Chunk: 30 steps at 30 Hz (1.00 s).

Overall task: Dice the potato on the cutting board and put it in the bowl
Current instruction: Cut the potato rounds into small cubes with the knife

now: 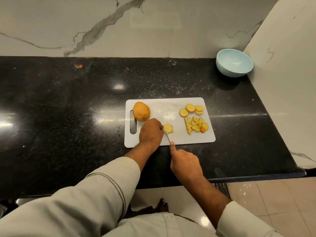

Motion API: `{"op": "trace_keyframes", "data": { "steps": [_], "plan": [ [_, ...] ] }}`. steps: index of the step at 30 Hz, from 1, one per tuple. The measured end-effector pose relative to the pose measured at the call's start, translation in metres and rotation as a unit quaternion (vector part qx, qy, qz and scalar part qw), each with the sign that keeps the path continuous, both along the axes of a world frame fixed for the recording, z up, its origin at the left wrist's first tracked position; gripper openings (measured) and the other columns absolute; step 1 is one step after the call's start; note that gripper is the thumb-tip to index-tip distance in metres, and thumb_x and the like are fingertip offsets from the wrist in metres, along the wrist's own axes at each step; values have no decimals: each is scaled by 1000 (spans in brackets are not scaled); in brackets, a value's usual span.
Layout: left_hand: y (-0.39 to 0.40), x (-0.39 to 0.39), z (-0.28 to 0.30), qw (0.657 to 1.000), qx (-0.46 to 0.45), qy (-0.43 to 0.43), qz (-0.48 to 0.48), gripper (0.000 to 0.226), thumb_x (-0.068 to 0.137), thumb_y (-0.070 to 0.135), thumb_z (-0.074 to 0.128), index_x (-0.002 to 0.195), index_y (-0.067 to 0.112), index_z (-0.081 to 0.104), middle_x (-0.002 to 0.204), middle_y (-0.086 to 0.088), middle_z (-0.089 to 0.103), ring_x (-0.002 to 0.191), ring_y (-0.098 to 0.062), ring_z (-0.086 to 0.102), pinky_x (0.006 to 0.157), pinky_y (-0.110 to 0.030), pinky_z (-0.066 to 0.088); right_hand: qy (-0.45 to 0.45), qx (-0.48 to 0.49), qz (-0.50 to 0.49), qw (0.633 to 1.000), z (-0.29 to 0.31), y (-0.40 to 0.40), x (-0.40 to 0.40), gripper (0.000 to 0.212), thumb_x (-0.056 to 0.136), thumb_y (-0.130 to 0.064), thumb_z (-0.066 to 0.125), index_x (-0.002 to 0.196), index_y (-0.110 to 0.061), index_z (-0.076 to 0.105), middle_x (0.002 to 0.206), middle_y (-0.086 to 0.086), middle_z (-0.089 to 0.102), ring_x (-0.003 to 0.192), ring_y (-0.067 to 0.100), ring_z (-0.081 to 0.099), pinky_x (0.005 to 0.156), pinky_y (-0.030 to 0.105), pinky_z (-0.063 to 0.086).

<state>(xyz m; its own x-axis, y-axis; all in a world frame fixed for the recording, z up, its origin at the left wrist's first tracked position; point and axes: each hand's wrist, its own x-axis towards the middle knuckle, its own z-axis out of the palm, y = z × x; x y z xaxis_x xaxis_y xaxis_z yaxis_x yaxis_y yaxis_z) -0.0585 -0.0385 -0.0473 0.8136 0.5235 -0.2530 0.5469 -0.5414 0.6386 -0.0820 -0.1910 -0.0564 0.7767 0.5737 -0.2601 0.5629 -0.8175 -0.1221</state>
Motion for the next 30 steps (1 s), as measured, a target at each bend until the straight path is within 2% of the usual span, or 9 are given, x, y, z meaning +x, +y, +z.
{"op": "trace_keyframes", "data": {
  "steps": [2,5,8,13,18,23,30],
  "plan": [
    [3,-4,-3,999,-26,-14,14,19,88,14,67,106,10,72,109,-7,70,99,-24,63,87,-35,52,-16,16,-16,1000,2,-2,0,57,99,-23,39,152,-22,19,91,0,62,71,17,60,60,33,51],
    [7,-10,-7,997,-45,-41,42,22,89,12,66,110,9,71,112,-7,70,102,-22,63,87,-27,49,-50,30,-14,998,3,10,-2,55,98,-26,39,151,-24,23,82,-1,61,61,16,54,49,29,39],
    [8,-13,-8,997,-41,-50,50,20,89,10,65,108,9,72,109,-7,71,100,-21,64,82,-23,46,-62,35,-12,997,1,27,3,56,96,-23,39,151,-21,25,83,3,62,67,24,60,50,30,31],
    [9,-10,-7,997,-25,-48,47,17,89,9,63,102,6,73,103,-8,71,95,-24,65,80,-27,50,-61,31,-6,998,-2,41,11,58,95,-20,39,151,-18,25,83,5,63,71,28,62,50,31,30],
    [9,0,-4,996,75,27,-46,20,91,9,55,104,10,70,103,-10,68,90,-27,64,67,-27,44,-64,34,-27,997,-5,32,15,57,95,-21,39,151,-22,25,79,3,60,66,24,58,49,30,30],
    [4,11,1,982,150,61,-98,20,94,9,51,111,9,63,110,-12,62,96,-27,62,73,-31,48,-55,39,-63,996,-8,26,22,57,97,-23,37,151,-25,24,85,3,63,74,25,63,54,31,35],
    [1,12,1,973,186,68,-122,20,96,7,47,111,8,61,113,-12,60,101,-29,60,79,-34,49,-60,32,-105,992,-10,8,34,54,98,-27,36,151,-27,25,87,0,64,77,21,63,56,31,38]
  ]
}}
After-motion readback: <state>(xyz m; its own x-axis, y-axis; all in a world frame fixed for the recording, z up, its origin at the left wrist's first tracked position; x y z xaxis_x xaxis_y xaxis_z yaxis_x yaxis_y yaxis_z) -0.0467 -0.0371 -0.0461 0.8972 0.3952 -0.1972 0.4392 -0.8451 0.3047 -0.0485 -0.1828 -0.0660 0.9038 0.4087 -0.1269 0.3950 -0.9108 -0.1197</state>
